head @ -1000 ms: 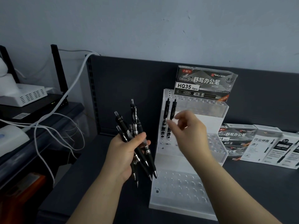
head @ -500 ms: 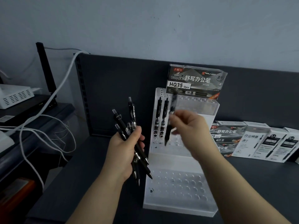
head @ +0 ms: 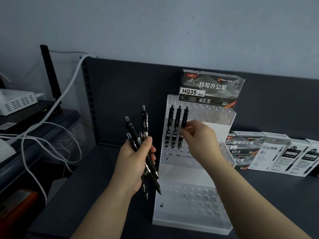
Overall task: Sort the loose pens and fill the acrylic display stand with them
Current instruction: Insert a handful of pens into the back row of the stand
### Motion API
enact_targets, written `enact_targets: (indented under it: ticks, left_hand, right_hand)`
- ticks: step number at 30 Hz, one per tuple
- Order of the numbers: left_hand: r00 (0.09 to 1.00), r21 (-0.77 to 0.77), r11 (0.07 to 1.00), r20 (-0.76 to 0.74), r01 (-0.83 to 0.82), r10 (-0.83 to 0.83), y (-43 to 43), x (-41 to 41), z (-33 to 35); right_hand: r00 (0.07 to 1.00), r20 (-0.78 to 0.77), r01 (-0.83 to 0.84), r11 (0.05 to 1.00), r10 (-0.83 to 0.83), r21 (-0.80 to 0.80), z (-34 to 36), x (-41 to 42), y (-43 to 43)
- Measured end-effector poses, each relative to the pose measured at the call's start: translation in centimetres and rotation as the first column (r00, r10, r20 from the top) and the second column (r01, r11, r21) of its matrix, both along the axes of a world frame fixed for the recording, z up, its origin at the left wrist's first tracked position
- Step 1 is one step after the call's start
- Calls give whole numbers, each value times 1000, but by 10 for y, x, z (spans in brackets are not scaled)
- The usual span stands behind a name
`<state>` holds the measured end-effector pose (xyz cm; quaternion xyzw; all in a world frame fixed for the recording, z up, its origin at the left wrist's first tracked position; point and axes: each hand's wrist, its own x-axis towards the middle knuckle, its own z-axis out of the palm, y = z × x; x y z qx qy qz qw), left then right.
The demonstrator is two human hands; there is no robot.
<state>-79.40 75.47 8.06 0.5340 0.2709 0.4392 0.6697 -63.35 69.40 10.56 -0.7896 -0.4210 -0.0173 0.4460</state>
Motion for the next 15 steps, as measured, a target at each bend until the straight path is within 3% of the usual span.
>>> enact_targets:
  ticks: [7, 11, 13, 15]
  left_hand:
    - [1000, 20, 1000, 4, 6, -7, -2, -1, 0]
    - [1000, 34, 999, -1, 20, -20, -5, -2, 1]
    - [999, 52, 998, -24, 29, -28, -8, 0, 0]
    - [997, 74, 995, -52, 67, -63, -13, 2, 1]
  right_hand:
    - [994, 104, 44, 994, -34, -97, 0, 0, 1]
    - [998, 33, 49, 992, -53, 116, 5, -11, -8]
    - [997, -59, -35, 979, 47, 201, 11, -26, -15]
    - [960, -167, -196, 965, 225, 173, 16, -42, -18]
